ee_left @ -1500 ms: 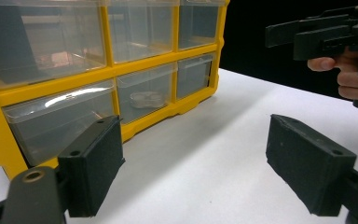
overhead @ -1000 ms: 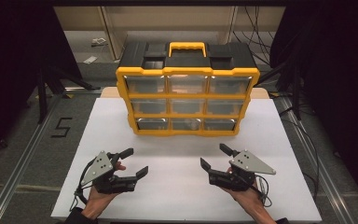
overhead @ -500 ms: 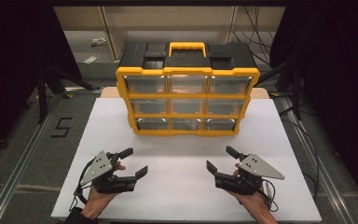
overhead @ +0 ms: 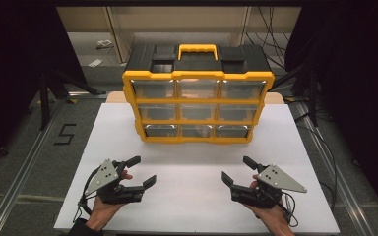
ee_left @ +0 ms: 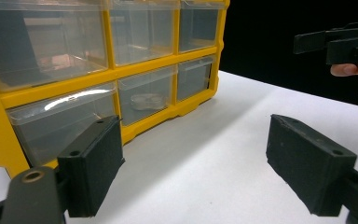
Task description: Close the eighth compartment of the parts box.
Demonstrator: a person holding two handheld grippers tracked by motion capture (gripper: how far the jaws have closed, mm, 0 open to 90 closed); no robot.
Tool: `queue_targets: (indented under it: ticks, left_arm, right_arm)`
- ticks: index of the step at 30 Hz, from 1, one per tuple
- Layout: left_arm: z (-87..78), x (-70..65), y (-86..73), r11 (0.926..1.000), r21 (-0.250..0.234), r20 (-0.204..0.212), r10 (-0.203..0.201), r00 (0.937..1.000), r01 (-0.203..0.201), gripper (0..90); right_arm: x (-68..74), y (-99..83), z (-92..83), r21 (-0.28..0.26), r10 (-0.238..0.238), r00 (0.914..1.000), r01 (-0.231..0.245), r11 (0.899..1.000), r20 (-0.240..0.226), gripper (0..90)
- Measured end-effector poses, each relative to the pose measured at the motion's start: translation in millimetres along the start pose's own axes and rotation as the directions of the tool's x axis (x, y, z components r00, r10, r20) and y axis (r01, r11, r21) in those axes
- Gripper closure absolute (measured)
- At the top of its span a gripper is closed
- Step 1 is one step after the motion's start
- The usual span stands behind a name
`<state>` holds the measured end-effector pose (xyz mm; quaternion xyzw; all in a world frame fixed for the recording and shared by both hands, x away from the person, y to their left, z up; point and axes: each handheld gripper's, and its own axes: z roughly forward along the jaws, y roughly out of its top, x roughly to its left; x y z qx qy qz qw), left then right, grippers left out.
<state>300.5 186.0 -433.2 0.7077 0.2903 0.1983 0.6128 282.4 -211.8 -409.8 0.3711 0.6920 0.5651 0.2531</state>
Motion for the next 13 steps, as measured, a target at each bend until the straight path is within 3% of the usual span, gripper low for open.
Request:
queue_targets:
  ticks: [13]
  left_arm:
    - [0.2,0.0,0.1,1.0000,-0.001,0.000,0.002,1.0000,-0.002,18.1]
  right_arm:
    - [0.1,-0.3,0.5,0.004,0.001,0.9999,0.000,1.000,-0.011,15.4]
